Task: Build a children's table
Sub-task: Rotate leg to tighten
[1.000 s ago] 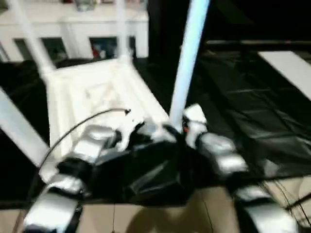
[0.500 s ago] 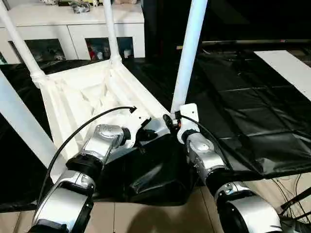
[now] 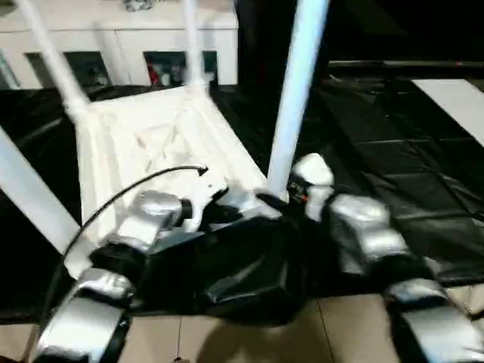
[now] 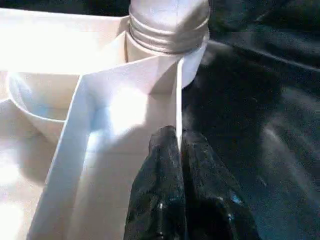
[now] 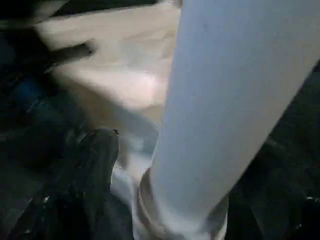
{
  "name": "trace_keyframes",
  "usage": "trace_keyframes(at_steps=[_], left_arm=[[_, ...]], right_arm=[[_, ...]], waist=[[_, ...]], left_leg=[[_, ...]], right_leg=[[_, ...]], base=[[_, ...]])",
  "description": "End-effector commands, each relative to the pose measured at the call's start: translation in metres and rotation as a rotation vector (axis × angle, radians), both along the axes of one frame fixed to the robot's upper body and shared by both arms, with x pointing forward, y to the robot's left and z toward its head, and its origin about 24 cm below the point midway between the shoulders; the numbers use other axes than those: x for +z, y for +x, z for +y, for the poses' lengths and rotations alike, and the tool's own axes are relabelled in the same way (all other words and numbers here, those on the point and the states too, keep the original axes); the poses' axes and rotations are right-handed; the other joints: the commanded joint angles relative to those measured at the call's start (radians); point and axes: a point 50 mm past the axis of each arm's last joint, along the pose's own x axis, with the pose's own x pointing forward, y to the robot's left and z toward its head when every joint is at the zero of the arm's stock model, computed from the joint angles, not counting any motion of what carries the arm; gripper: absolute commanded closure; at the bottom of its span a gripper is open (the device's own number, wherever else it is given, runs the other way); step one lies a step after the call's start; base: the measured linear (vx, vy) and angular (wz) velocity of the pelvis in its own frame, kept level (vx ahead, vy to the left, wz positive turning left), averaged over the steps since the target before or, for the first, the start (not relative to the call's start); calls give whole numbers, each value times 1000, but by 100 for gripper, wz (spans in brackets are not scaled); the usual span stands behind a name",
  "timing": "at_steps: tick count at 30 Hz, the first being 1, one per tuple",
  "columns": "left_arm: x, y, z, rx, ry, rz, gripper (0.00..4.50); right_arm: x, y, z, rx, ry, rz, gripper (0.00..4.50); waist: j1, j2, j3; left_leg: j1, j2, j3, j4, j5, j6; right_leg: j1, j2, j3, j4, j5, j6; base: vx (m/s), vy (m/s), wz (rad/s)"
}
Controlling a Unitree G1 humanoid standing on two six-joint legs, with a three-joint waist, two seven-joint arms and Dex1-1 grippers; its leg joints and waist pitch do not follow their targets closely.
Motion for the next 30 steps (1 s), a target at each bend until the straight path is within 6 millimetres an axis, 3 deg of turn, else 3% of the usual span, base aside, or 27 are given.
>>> trace_keyframes(at_steps=[1,4,6,8,10,14,16,23,30], left_arm=[[1,-11,-5,-115,-66,45,450],[0,-20,-2,-194,-63,89,450],[-1,-26,2,-246,-52,123,450],[-1,-27,3,-251,-51,130,450],[-1,-26,3,-245,-46,124,450],[0,-24,4,-233,-40,116,450],[2,-24,4,-236,-41,116,450],[2,-25,3,-242,-40,120,450],[2,-25,4,-237,-37,124,450]], right_arm=[[-5,-10,1,126,-25,39,75],[-1,-13,-4,185,-28,56,75],[1,-19,-7,251,-36,83,75],[0,-22,-8,284,-47,100,75],[-1,-24,-9,294,-63,104,75],[-5,-25,-12,292,-92,112,92],[-7,-25,-13,293,-99,139,92],[-12,-29,-17,288,-110,201,163],[-13,-28,-17,285,-110,207,190]], waist=[[7,-20,-66],[12,-17,-73],[18,-14,-72],[21,-13,-72],[25,-17,-70],[24,-19,-68],[23,-17,-69],[25,-17,-72],[26,-21,-72]], left_leg=[[-1,0,18,-52,-228,82],[4,1,20,-46,-183,85],[0,1,20,-39,-163,106],[6,2,22,-38,-179,108],[5,2,23,-41,-198,100],[4,0,21,-45,-237,64],[4,-1,20,-44,-228,59],[2,-2,20,-40,-192,72],[3,-2,21,-40,-200,69]], right_leg=[[51,-35,24,-58,-281,-209],[48,-31,27,-45,-177,-245],[47,-25,26,-31,-89,-269],[44,-25,27,-33,-93,-273],[45,-27,28,-35,-124,-265],[46,-32,30,-44,-213,-233],[47,-32,30,-43,-205,-230],[50,-29,29,-36,-146,-245],[49,-30,29,-38,-171,-239]], base=[[0,0,0],[0,0,0],[0,0,0],[0,0,0],[0,0,0],[0,0,0],[0,0,0],[0,0,0],[0,0,0]])
